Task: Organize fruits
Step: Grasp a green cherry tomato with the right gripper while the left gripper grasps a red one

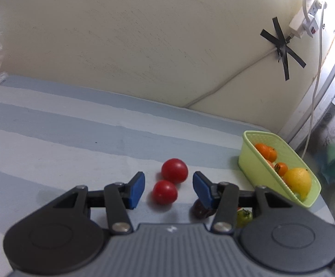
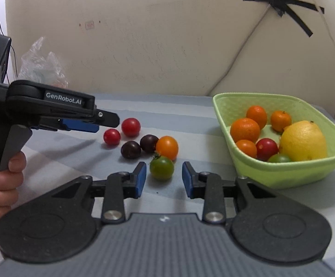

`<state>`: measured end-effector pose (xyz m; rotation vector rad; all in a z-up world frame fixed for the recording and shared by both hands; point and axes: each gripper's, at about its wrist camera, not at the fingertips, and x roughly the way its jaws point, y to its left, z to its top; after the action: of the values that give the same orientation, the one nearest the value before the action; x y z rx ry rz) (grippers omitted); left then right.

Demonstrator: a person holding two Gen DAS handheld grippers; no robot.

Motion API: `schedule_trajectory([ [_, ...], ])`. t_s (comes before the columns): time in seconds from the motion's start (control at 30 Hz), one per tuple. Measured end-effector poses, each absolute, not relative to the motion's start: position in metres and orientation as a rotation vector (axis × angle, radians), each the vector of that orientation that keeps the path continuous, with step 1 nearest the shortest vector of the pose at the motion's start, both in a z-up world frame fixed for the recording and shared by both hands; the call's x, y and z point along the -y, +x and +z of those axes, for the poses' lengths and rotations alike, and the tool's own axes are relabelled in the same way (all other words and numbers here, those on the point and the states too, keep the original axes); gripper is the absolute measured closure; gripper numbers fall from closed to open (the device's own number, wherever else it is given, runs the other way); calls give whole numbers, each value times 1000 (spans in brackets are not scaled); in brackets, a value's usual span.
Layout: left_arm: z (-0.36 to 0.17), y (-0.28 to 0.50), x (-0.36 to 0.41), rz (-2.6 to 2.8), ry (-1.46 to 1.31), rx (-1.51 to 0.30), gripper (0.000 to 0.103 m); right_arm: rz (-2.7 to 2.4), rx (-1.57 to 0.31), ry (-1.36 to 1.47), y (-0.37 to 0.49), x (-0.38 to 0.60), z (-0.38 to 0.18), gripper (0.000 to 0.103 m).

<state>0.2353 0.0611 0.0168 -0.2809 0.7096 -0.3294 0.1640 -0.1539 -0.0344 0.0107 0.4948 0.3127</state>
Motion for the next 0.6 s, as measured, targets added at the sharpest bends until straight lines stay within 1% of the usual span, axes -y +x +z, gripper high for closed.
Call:
schedule_trajectory([
  [0.1,10,238,-58,-323,-263,-724,58,311,-513,5,172,152,-39,66],
  [0.23,6,234,-49,-304,-197,-714,69,322,-527,8,178,150,-39,66],
  [0.27,6,233,-47,-311,-191,-718,76,325,-534,4,180,148,-40,66],
  [0.33,6,230,-44,-311,-171,-714,76,332,-552,-4,183,146,-41,68],
  [0.37,6,228,-43,-309,-164,-712,76,330,-550,-10,183,146,-41,76],
  [0.47,9,215,-44,-307,-170,-713,76,319,-538,-16,178,146,-40,77],
  [0.6,17,170,-41,-347,-166,-670,76,339,-510,16,153,154,-37,77],
])
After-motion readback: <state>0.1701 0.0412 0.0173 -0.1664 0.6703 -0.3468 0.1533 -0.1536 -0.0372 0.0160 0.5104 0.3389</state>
